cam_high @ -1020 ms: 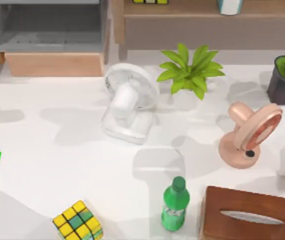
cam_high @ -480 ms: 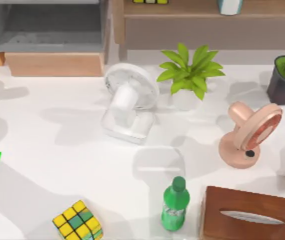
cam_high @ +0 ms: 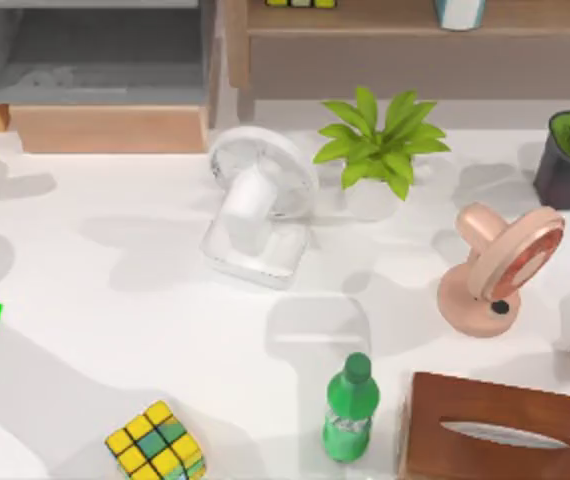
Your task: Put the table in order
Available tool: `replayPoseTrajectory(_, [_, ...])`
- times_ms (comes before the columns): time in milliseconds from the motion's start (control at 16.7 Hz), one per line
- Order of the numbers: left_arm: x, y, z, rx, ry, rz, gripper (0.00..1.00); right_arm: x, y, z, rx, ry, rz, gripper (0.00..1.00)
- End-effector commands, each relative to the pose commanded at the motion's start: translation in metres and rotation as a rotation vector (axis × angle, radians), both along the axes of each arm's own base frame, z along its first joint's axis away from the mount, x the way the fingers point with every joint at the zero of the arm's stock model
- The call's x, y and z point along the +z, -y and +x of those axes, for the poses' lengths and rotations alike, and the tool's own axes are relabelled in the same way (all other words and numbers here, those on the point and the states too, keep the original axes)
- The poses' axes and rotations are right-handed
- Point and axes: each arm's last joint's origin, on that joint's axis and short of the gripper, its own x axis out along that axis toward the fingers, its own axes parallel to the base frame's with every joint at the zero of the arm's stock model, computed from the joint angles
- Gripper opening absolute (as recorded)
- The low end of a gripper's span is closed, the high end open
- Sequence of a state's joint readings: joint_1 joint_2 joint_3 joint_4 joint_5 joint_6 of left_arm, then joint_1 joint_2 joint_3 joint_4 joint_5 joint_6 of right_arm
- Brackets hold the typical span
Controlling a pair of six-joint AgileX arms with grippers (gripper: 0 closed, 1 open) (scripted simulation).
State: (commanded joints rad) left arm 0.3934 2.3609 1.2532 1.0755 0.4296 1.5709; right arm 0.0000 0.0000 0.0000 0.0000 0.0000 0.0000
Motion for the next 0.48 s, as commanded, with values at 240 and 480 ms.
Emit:
replayPoseTrajectory(240, [0.0,0.0,0.0,0.0,0.0,0.0,0.68,0.0,0.0,0.0,0.0,0.0,0.0,1.0])
replayPoseTrajectory(480, [0.0,0.0,0.0,0.0,0.0,0.0,0.98,0.0,0.0,0.0,0.0,0.0,0.0,1.0])
